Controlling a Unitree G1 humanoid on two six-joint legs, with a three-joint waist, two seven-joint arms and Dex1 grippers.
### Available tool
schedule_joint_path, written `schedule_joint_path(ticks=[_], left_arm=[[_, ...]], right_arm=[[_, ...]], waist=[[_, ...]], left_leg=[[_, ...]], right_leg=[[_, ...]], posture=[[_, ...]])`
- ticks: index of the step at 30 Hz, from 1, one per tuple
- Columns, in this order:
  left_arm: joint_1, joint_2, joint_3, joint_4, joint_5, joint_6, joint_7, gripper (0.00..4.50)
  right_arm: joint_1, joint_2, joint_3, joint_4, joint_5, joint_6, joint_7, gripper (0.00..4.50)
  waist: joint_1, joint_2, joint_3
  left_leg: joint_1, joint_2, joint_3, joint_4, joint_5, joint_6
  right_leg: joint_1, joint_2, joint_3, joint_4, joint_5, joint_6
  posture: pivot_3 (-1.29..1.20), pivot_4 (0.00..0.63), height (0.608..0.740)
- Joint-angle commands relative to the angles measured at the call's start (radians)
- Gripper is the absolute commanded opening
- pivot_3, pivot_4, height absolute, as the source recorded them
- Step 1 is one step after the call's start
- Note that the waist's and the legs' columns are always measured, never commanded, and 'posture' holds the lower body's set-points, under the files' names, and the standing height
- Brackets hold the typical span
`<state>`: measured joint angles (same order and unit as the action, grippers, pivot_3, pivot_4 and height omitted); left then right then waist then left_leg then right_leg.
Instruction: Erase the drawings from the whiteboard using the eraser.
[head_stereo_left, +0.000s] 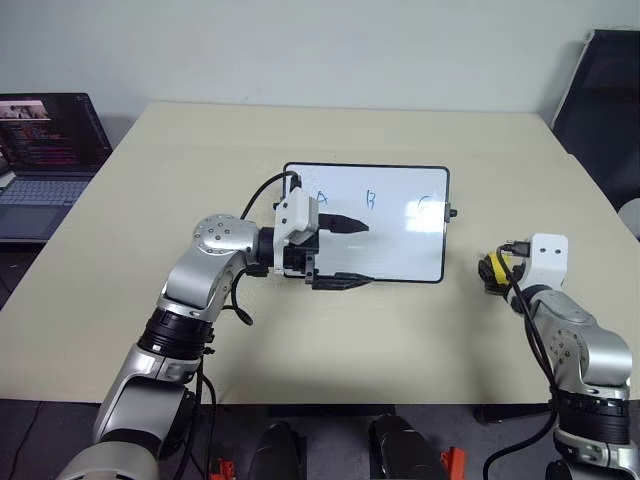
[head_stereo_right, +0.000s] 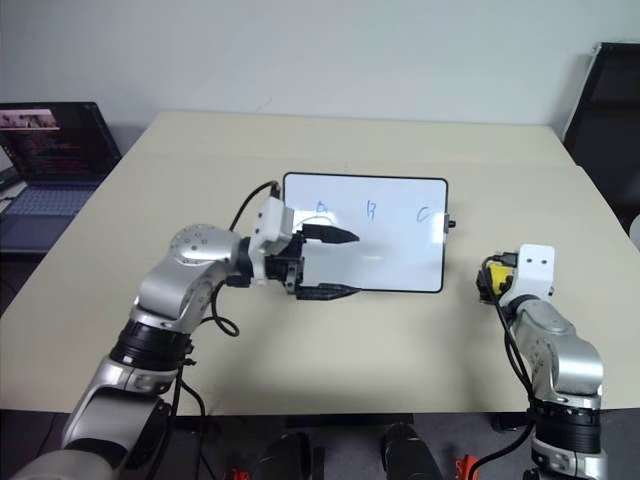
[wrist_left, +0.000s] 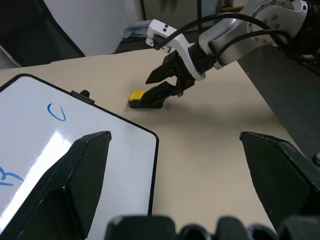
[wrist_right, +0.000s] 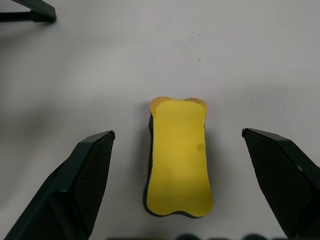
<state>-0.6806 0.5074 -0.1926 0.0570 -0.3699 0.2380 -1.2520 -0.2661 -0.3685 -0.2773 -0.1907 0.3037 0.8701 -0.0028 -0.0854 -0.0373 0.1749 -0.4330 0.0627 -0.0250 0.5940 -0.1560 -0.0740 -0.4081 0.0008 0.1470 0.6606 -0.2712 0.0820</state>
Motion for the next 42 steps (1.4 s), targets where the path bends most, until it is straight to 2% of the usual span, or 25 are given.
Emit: schedule_joint_path(ticks=[1,3,13,23,28,34,42], left_arm=[[-0.009,0.007,0.018,-0.006,0.006,-0.017,-0.001,4.5],[-0.011,0.01,0.021,-0.009,0.004,-0.013,-0.001,4.5],[0.004,0.031,0.036,0.014,0.006,-0.023,0.002,4.5],[0.054,0.016,0.097,-0.083,0.004,0.108,0.204,4.5],[0.067,0.015,0.098,-0.134,0.008,0.147,0.253,4.5],[0.068,0.014,0.082,-0.085,0.037,0.102,0.255,4.5],[0.089,0.026,0.069,-0.025,0.066,0.009,0.19,4.5]], right_arm=[[-0.025,0.008,-0.008,0.009,-0.013,-0.039,0.009,4.48],[-0.032,0.012,-0.003,0.03,-0.024,-0.05,0.009,4.48],[-0.041,0.023,-0.002,0.038,-0.041,-0.053,0.011,1.16],[0.075,0.013,0.02,-0.217,-0.016,-0.001,0.071,1.09],[0.103,-0.016,0.099,-0.341,-0.019,-0.013,0.139,1.09],[-0.027,0.013,0.196,-0.366,-0.009,0.024,0.149,1.09],[-0.246,0.026,0.274,-0.14,-0.11,-0.078,0.128,1.09]], waist=[[0.0,0.0,0.0],[0.0,0.0,0.0],[0.0,0.0,0.0],[0.001,0.0,0.0],[0.0,0.0,0.0],[-0.002,0.0,0.0],[0.002,0.0,0.0]], left_leg=[[0.0,0.0,0.0,0.0,0.0,0.0],[0.0,0.0,0.0,0.0,0.0,0.0],[0.0,0.0,0.0,0.0,0.0,0.0],[0.0,0.0,-0.001,0.0,0.0,0.0],[0.0,0.0,-0.001,0.0,0.0,0.0],[0.001,0.0,0.0,0.002,0.0,0.0],[0.0,0.0,0.0,0.002,0.0,0.0]], right_leg=[[0.0,0.0,0.0,0.0,0.0,0.0],[0.0,0.0,0.0,0.001,0.0,0.0],[0.0,0.0,0.0,0.001,0.0,0.001],[0.0,0.0,0.0,0.002,0.0,0.001],[0.0,0.0,0.0,0.002,-0.001,-0.001],[0.0,0.0,0.0,0.003,-0.002,-0.004],[0.0,0.0,0.0,0.002,-0.001,-0.002]], posture=[[0.0,0.15,0.74],[0.0,0.15,0.74],[0.0,0.15,0.74],[0.0,0.15,0.74],[0.0,0.15,0.74],[0.0,0.15,0.74],[0.0,0.15,0.74]])
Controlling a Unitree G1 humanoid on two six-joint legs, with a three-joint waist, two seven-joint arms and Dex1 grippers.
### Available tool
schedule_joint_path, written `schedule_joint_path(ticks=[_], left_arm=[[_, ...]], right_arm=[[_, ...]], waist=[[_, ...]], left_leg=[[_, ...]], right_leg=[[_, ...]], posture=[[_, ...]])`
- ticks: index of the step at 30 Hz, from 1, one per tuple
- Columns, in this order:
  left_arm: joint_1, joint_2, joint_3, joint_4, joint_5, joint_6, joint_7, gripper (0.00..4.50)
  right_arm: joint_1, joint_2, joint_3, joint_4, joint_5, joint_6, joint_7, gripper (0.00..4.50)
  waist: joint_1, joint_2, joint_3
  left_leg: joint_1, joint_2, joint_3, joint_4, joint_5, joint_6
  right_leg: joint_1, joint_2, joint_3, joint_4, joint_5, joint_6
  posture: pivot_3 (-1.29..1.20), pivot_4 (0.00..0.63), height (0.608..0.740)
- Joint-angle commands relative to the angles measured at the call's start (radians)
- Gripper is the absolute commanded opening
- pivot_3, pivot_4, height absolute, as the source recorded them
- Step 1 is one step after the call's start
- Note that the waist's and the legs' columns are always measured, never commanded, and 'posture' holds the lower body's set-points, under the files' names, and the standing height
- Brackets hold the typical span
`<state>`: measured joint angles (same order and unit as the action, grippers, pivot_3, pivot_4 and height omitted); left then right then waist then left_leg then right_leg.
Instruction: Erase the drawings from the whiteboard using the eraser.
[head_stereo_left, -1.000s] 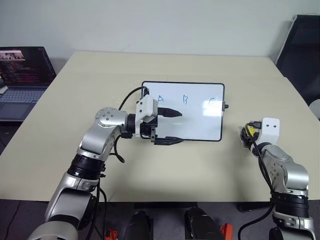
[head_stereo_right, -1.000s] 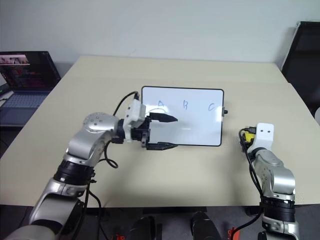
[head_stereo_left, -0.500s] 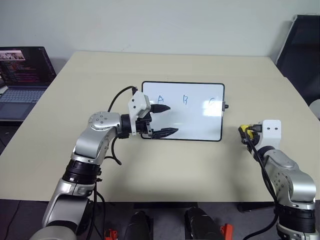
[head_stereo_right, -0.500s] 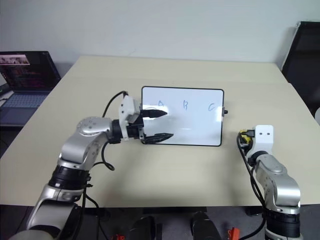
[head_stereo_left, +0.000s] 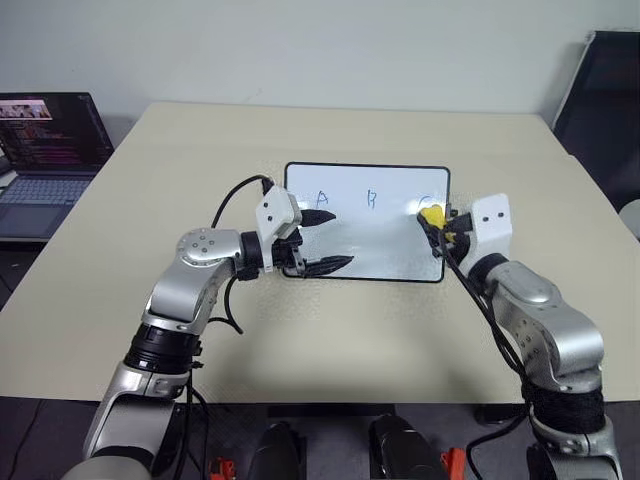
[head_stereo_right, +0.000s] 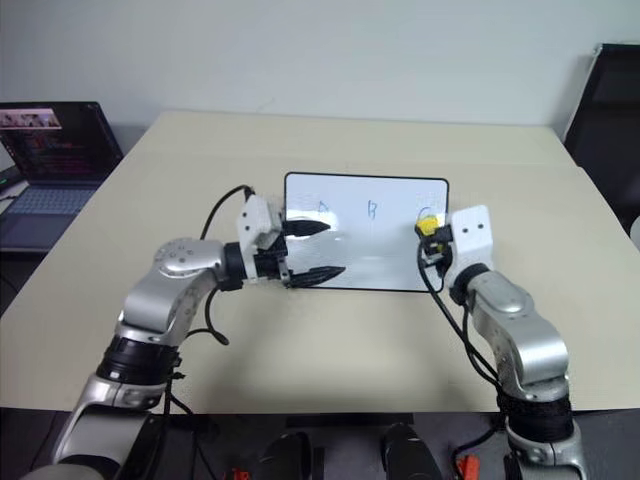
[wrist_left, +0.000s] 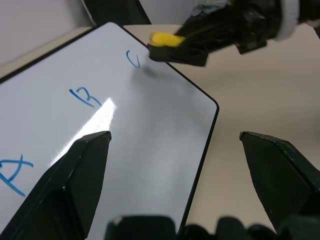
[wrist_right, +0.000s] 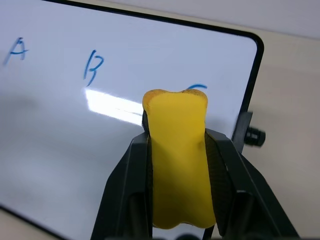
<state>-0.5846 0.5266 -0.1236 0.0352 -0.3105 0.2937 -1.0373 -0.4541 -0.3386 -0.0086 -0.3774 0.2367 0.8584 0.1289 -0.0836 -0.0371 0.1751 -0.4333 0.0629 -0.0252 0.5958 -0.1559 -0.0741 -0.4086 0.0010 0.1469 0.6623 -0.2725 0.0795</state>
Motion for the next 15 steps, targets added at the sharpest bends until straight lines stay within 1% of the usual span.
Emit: schedule_joint_path(ticks=[1,7,12,15], left_arm=[[-0.01,0.006,-0.002,0.003,0.009,-0.055,-0.033,4.5],[-0.038,-0.01,-0.013,-0.002,0.018,-0.051,-0.042,4.5],[-0.066,-0.016,-0.021,-0.048,0.011,0.008,-0.03,4.5],[-0.074,-0.017,-0.021,-0.05,0.01,0.02,-0.03,4.5]], right_arm=[[-0.074,-0.002,0.007,0.073,-0.053,-0.079,-0.005,1.09],[-0.134,-0.012,0.03,0.195,-0.11,-0.142,0.016,1.09],[-0.052,-0.064,0.072,0.159,-0.112,-0.052,0.084,1.09],[-0.034,-0.09,0.109,0.126,-0.114,-0.025,0.131,1.09]], waist=[[0.0,0.0,0.0],[0.001,0.0,0.0],[0.001,0.0,0.0],[-0.001,0.0,0.0]], left_leg=[[0.0,0.0,0.0,0.0,0.0,0.0],[0.0,0.0,0.0,-0.001,0.0,0.0],[0.0,0.0,-0.001,-0.001,0.0,0.0],[0.0,0.0,-0.001,-0.001,0.0,0.0]], right_leg=[[0.0,0.0,0.0,0.0,0.001,0.002],[0.0,0.0,-0.001,0.0,0.002,0.003],[0.0,0.0,-0.001,0.0,0.002,0.004],[0.0,0.0,-0.001,0.001,0.002,0.004]], posture=[[0.0,0.15,0.74],[0.0,0.15,0.74],[0.0,0.15,0.74],[0.0,0.15,0.74]])
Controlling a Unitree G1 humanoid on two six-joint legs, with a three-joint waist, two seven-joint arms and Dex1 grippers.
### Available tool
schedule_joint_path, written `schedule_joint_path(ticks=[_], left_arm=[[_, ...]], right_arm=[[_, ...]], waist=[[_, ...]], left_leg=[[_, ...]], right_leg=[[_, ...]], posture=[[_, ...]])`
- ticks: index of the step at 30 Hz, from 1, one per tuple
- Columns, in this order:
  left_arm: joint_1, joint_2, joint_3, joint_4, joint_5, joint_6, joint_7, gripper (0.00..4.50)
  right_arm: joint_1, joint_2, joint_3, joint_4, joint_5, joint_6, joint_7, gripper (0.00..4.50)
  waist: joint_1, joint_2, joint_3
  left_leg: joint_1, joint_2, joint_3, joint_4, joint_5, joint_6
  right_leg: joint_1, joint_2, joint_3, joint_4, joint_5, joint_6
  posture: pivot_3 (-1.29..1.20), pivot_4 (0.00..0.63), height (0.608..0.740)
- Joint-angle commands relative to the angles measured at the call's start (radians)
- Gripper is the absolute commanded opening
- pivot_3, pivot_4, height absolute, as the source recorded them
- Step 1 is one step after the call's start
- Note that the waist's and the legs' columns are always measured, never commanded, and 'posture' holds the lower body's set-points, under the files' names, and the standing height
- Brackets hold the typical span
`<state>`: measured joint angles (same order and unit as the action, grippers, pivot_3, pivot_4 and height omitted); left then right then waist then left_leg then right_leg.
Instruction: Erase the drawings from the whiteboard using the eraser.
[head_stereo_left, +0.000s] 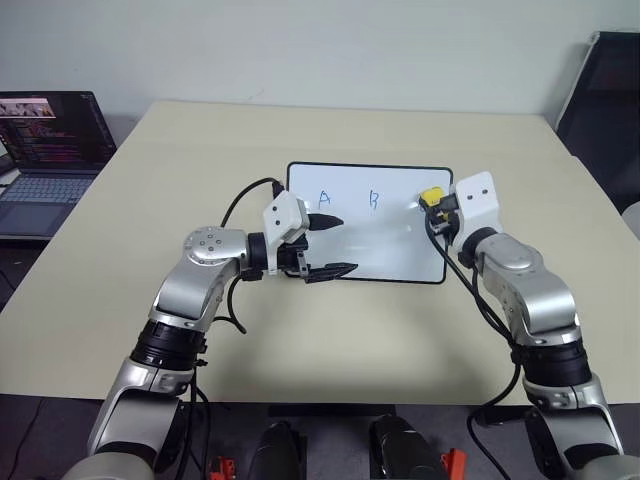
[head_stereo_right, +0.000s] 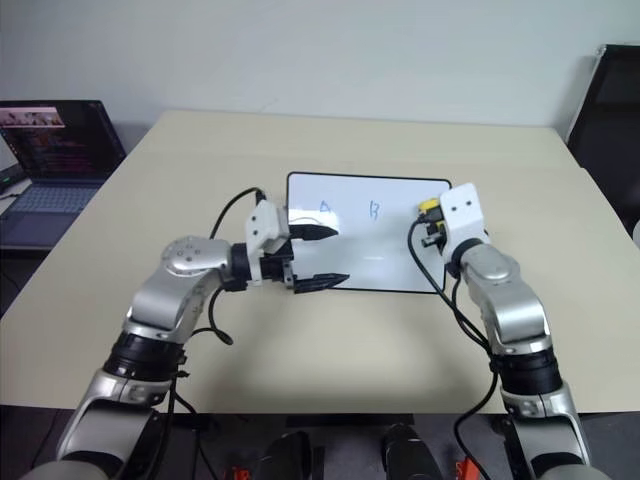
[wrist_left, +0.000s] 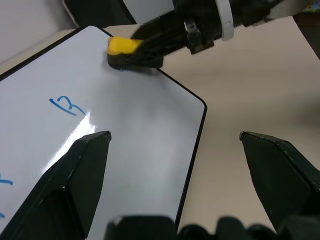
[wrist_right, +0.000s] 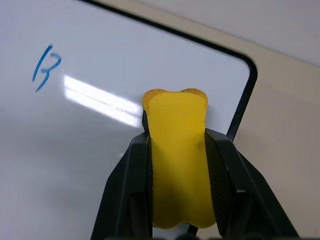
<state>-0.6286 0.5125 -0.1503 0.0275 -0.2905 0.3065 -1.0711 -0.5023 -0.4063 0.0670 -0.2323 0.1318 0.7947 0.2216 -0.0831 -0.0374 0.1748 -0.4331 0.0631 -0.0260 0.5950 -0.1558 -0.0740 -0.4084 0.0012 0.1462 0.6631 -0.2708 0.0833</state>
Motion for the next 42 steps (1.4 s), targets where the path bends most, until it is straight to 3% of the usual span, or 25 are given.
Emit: schedule_joint_path(ticks=[1,8,17,35,42], left_arm=[[-0.032,-0.003,0.007,-0.04,-0.01,0.007,0.003,4.5],[-0.027,-0.005,0.009,-0.008,-0.002,-0.023,-0.012,4.5],[-0.006,0.002,0.008,-0.002,0.0,-0.048,-0.022,4.5],[-0.009,0.005,0.012,-0.087,-0.013,0.034,0.011,4.5],[0.067,0.042,0.079,-0.111,-0.026,0.066,0.061,4.5]], right_arm=[[0.013,-0.03,0.044,-0.022,-0.018,0.041,0.044,1.09],[-0.062,0.001,0.019,0.039,-0.101,-0.044,-0.035,1.09],[-0.138,0.053,0.034,0.124,-0.127,-0.101,-0.023,1.09],[-0.035,0.022,0.019,0.009,-0.067,0.063,0.111,1.09],[-0.012,0.053,-0.078,-0.115,-0.01,0.022,0.103,1.09]], waist=[[-0.005,0.0,0.0],[-0.006,0.0,0.0],[-0.004,0.0,0.0],[-0.005,0.0,0.0],[-0.005,0.0,0.0]], left_leg=[[0.0,0.0,0.0,0.001,0.0,0.0],[0.001,0.0,0.001,0.006,0.001,0.002],[0.0,0.0,0.001,0.004,0.001,0.002],[0.0,0.0,0.001,0.007,0.001,0.002],[0.0,0.0,0.001,0.005,0.001,0.002]], right_leg=[[0.0,0.0,0.0,0.0,0.0,0.0],[0.001,0.001,0.002,0.001,0.001,-0.004],[0.0,0.001,0.002,0.0,0.002,-0.002],[0.001,0.001,0.002,0.001,0.002,-0.004],[0.001,0.001,0.002,0.0,0.001,-0.004]], posture=[[0.0,0.15,0.74],[0.0,0.15,0.74],[0.0,0.15,0.74],[0.0,0.15,0.74],[0.0,0.15,0.74]])
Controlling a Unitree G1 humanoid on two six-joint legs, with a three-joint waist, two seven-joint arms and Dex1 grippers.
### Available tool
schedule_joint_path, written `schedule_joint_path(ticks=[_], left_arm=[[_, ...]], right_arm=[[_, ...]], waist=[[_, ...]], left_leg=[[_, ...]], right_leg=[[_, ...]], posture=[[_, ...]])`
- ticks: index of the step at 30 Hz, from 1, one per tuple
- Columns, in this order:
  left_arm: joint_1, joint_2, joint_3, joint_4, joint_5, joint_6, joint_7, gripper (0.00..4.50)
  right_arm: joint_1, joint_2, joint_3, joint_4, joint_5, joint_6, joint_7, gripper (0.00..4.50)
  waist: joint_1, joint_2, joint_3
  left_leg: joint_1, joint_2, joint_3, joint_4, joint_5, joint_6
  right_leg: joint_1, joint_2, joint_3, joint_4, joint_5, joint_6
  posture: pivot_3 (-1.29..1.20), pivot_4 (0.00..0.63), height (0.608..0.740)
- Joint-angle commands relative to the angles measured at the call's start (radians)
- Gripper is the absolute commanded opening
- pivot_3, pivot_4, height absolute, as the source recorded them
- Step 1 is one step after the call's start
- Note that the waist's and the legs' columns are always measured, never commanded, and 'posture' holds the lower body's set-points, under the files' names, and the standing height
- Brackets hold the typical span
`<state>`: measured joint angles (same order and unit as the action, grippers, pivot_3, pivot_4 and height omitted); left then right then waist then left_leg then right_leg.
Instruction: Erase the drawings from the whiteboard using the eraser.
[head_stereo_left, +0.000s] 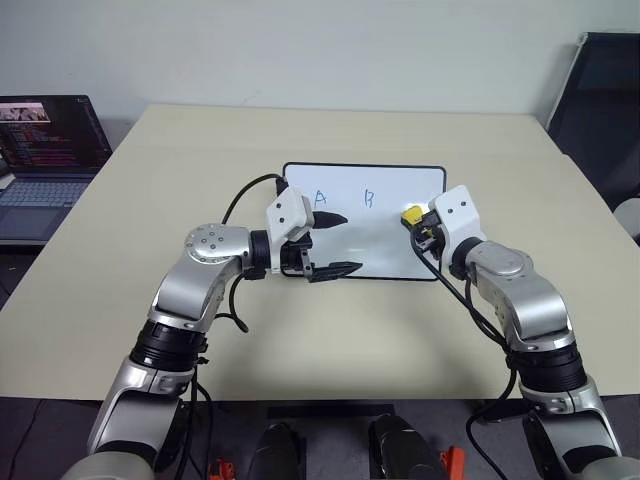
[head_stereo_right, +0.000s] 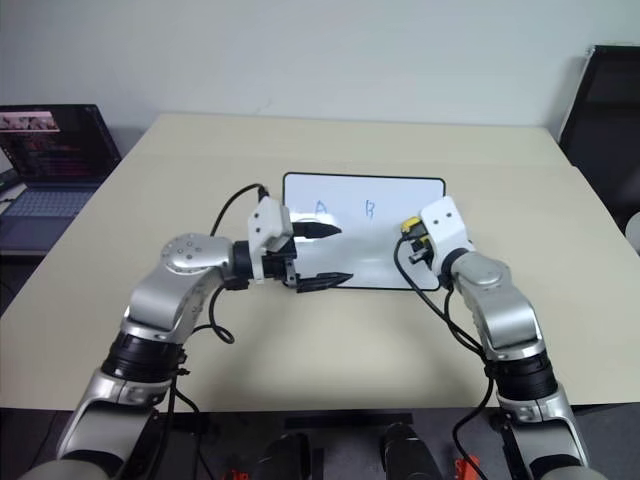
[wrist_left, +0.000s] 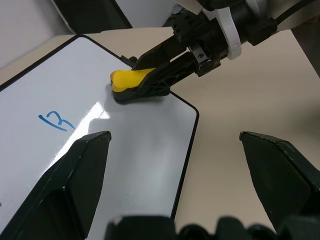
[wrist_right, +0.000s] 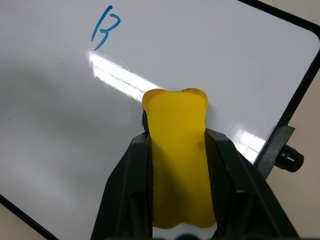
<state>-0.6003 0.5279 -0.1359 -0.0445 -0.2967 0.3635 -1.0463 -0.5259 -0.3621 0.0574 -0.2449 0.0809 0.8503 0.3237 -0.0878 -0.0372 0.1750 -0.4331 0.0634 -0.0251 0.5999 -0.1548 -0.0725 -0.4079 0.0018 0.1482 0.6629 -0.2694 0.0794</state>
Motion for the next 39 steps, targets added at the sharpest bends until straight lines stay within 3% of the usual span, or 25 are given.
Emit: schedule_joint_path(ticks=[1,8,12,23,33,39], left_arm=[[0.053,0.032,0.076,-0.045,-0.021,0.012,0.047,4.5],[0.142,0.029,0.181,-0.048,-0.028,-0.004,0.17,4.5],[0.235,0.032,0.264,-0.071,-0.033,-0.018,0.238,4.5],[0.39,0.01,0.346,-0.182,-0.051,0.01,0.387,4.5],[0.399,0.023,0.34,-0.219,-0.052,0.017,0.418,4.5],[0.322,0.037,0.305,-0.211,-0.048,0.027,0.398,4.5]], right_arm=[[0.019,0.011,-0.08,-0.121,0.052,-0.038,0.005,1.09],[0.113,-0.017,-0.106,-0.269,0.126,-0.04,0.063,1.09],[0.242,-0.019,-0.115,-0.375,0.203,-0.076,0.122,1.09],[0.37,0.002,-0.094,-0.334,0.235,-0.216,0.133,1.09],[0.335,-0.038,-0.05,-0.284,0.202,-0.286,0.157,1.09],[0.198,-0.058,0.038,-0.2,0.097,-0.294,0.126,1.09]], waist=[[-0.001,0.0,0.0],[0.004,0.0,0.0],[0.004,0.0,0.0],[0.004,-0.001,0.0],[0.004,-0.001,0.0],[0.004,-0.001,0.0]], left_leg=[[0.0,0.0,0.0,-0.001,0.0,0.0],[-0.001,0.001,0.0,-0.006,0.0,0.0],[-0.001,0.001,0.0,-0.006,0.0,0.0],[0.0,0.001,0.0,-0.005,0.0,0.0],[0.0,0.001,0.001,-0.005,0.0,0.0],[0.0,0.0,0.001,-0.005,0.0,0.0]], right_leg=[[-0.001,0.0,0.0,0.0,0.0,0.0],[-0.002,0.0,-0.001,0.0,-0.001,0.002],[-0.002,0.0,-0.001,-0.001,-0.002,0.0],[-0.002,-0.001,-0.001,-0.001,-0.002,-0.002],[-0.002,-0.001,-0.001,-0.001,-0.002,-0.002],[-0.002,-0.001,-0.001,-0.001,-0.002,-0.002]], posture=[[0.0,0.15,0.74],[0.0,0.15,0.74],[0.0,0.15,0.74],[0.0,0.15,0.74],[0.0,0.15,0.74],[0.0,0.15,0.74]])
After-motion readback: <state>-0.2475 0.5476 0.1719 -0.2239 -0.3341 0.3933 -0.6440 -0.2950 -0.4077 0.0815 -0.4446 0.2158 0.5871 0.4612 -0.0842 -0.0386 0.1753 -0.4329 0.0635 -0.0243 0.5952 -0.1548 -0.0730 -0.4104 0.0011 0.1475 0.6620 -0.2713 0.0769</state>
